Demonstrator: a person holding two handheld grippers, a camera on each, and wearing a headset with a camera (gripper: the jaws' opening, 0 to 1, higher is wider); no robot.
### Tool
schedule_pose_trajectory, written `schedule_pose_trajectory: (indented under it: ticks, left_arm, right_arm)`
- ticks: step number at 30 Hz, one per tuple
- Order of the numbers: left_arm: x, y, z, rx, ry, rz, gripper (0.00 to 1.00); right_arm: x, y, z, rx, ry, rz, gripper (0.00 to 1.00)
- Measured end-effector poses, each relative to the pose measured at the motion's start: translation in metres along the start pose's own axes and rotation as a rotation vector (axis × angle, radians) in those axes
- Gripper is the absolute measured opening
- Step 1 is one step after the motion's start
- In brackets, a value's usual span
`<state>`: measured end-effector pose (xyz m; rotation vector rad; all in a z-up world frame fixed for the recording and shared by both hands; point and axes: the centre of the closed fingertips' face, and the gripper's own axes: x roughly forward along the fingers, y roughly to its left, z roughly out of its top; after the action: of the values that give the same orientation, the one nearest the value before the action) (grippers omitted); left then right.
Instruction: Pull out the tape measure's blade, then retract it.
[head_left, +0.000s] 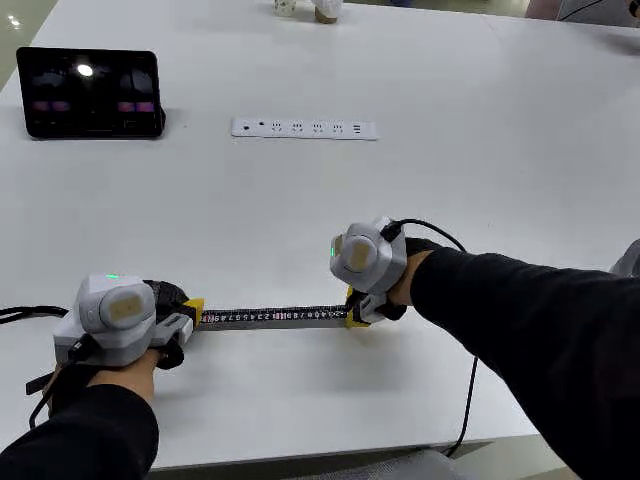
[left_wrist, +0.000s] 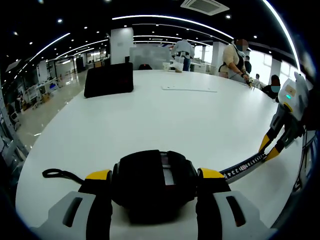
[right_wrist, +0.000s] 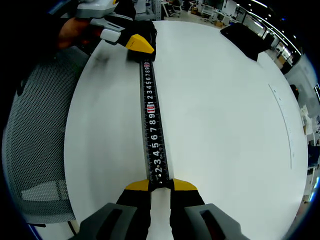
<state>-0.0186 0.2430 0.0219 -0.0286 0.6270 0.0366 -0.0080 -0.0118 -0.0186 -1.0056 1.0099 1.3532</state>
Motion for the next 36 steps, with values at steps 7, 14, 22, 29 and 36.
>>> schedule_pose_trajectory:
  ticks: [7,14,22,29,36]
  left_arm:
    - [0.0010,-0.0002,0.0001,0.000,-0.001,-0.002,0.63]
    - [0.0006,-0.0002,-0.0001,0.000,0.004,-0.001,0.63]
    - [0.0001,0.0000,0.0000,0.000,0.001,-0.001,0.63]
    - [-0.0005,0.0000,0.0003,0.001,0.000,-0.001,0.63]
    - [-0.0006,-0.0002,0.0000,0.001,0.004,-0.002,0.63]
  right_arm:
    - [0.0004,-0.0005,0.0020,0.003,-0.008,0.007,0.11]
    - [0.0006,-0.0002,0.0036,0.011,-0.006,0.005,0.10]
    - [0.0010,0.0000,0.0059,0.016,0.000,-0.001,0.10]
    - [0.0016,0.0008,0.0079,0.016,0.009,0.004,0.10]
    - [0.0017,0.0008,0.0099,0.028,-0.002,0.002,0.10]
